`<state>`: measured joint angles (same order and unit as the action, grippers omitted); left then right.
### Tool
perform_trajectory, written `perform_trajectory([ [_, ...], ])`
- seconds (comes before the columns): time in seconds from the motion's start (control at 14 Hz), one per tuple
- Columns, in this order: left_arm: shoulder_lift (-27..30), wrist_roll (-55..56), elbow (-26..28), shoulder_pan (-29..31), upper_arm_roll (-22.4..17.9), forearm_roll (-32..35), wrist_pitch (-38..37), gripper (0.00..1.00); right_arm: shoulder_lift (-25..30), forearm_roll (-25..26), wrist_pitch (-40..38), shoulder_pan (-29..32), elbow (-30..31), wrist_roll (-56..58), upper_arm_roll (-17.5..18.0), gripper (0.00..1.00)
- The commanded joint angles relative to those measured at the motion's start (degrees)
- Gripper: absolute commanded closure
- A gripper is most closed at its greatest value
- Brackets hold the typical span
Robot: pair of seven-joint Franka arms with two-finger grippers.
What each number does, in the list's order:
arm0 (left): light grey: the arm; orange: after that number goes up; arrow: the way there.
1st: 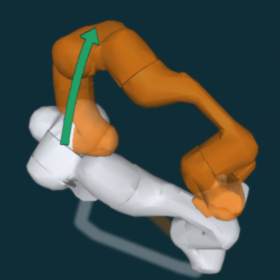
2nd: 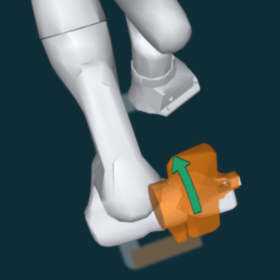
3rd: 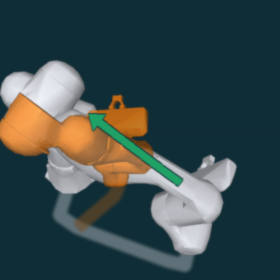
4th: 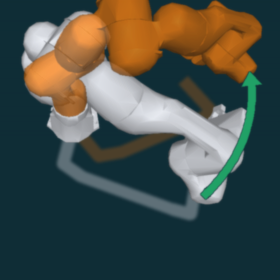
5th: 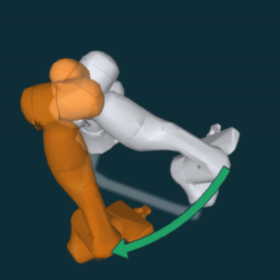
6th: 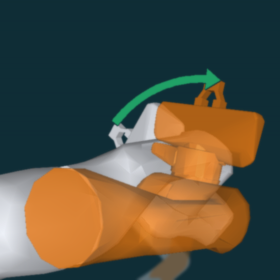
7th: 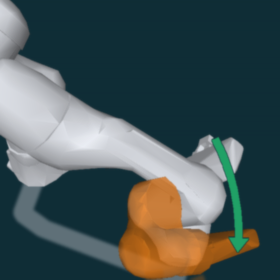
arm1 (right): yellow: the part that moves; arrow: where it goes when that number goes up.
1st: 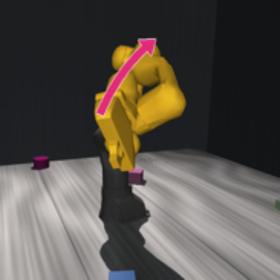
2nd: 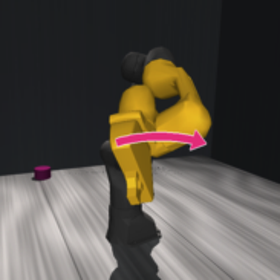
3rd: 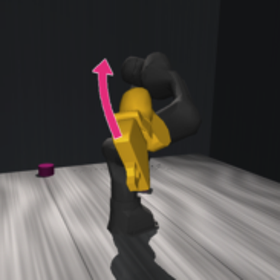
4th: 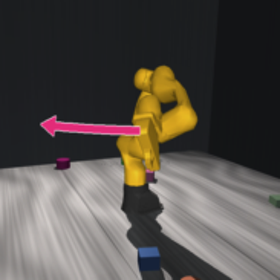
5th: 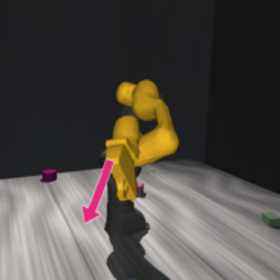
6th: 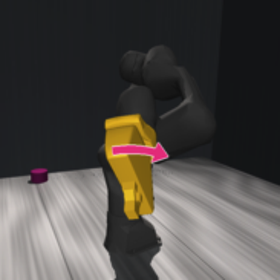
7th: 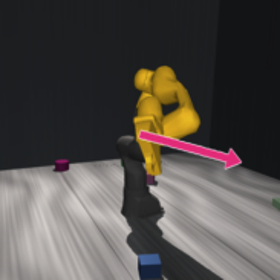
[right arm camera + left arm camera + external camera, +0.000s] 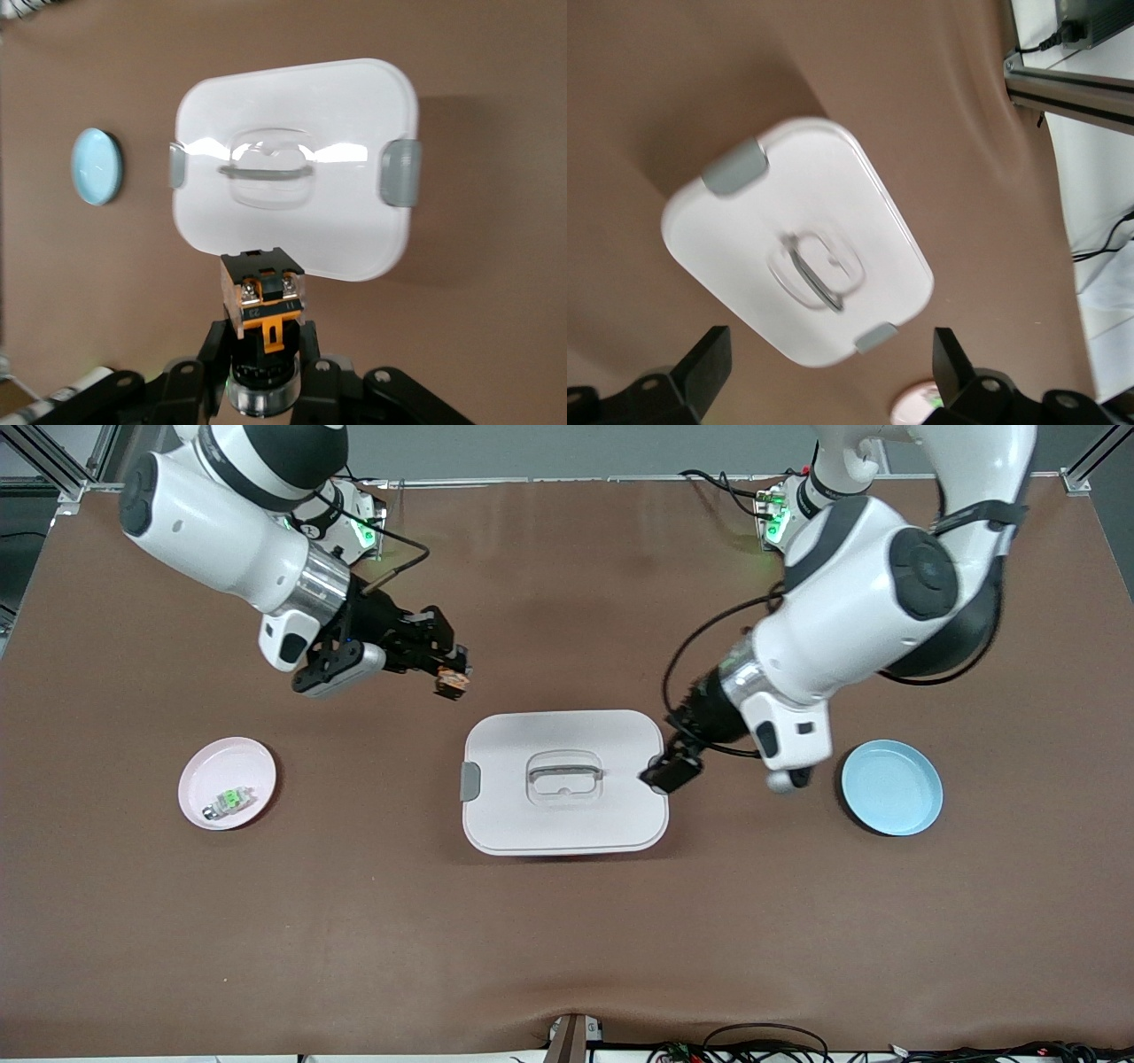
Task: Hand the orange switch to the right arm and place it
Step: 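Open the left gripper and pull both grippers apart, then carry the switch with the right gripper while the left gripper retracts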
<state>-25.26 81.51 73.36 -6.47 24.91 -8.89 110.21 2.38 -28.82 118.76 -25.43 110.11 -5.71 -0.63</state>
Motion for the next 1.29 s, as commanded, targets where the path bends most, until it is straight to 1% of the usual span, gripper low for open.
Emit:
perform_trajectory([
  [0.0,1.0,-13.26,1.26,3.81,0.14,3.43,-4.2,0.0,2.71,6.65,-4.93,3.71,0.28,7.18,0.71,0.99],
  [0.07,0.91,-16.09,1.35,5.13,0.05,5.88,-5.43,0.0,3.42,9.02,-6.51,5.29,0.28,11.21,0.71,0.99],
  [0.21,0.82,-20.32,1.43,6.55,0.14,13.52,-6.32,0.0,4.82,16.04,-9.15,8.45,0.28,19.39,0.71,0.99],
  [0.36,0.73,-25.59,1.52,8.21,0.05,17.84,-7.45,0.0,5.71,20.62,-10.83,11.62,0.28,27.91,0.71,0.99],
  [0.5,0.91,-32.79,1.43,9.62,-0.04,18.74,-11.49,0.0,5.88,23.01,-10.92,15.83,0.37,39.06,0.71,0.98],
  [0.64,1.26,-40.52,1.43,13.04,-0.13,19.53,-14.3,0.0,5.89,26.07,-10.4,19.79,0.54,49.17,0.71,0.98],
  [0.86,3.62,-50.72,1.35,16.56,-0.13,19.53,-16.69,0.0,5.62,32.32,-9.7,22.96,0.81,58.77,0.71,0.98],
  [1.07,7.05,-54.96,1.35,17.8,-0.13,19.44,-22.73,0.0,5.53,34.27,-5.93,25.6,3.61,66.78,0.71,0.98],
  [1.21,8.99,-56.89,1.44,20.25,0.31,18.48,-25.82,0.0,5.62,36.37,-4.6,25.96,5.03,68.38,0.71,0.98],
])
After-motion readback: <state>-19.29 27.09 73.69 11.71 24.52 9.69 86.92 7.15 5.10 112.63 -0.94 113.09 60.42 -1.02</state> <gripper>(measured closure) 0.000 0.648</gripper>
